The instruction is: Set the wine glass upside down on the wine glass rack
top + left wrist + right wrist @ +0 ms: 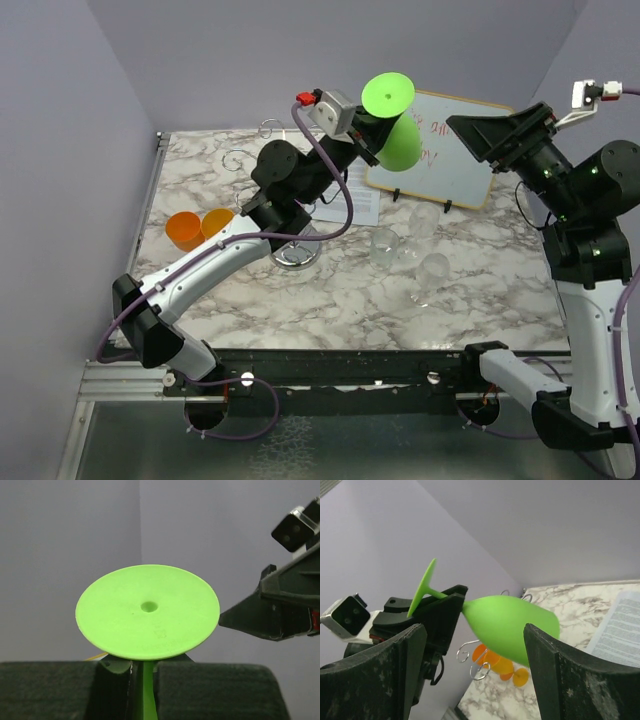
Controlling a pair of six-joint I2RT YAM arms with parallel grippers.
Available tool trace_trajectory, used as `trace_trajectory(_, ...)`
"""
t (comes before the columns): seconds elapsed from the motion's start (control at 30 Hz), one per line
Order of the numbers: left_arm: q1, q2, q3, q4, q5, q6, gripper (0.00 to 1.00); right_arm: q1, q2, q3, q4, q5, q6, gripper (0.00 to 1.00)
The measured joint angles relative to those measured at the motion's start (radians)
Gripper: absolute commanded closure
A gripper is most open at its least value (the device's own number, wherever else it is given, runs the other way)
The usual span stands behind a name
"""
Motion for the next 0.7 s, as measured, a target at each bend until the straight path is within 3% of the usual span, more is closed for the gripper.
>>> trace_trajectory(0.23,0.0,0.013,-0.005,-0.022,0.123,0.137,1.0,0.001,0.103,0.045,0.035,-0.221,0.043,0.2)
trace_trajectory(0.37,0.0,0.029,-0.007,-0.02,0.17,0.184,1.0,0.001,0.13,0.022,0.107,-0.304,0.091,0.31)
trace_trajectory(0.5,0.001,0.056,-0.007,-0.023,0.181,0.216,1.0,0.001,0.129,0.001,0.175,-0.345,0.116,0.43)
trace_trajectory(0.63,0.0,0.086,-0.007,-0.035,0.185,0.237,1.0,0.002,0.116,-0.024,0.212,-0.343,0.111,0.42)
trace_trajectory(0.7,0.0,0.097,-0.007,-0.037,0.185,0.245,1.0,0.002,0.111,-0.035,0.216,-0.332,0.105,0.47)
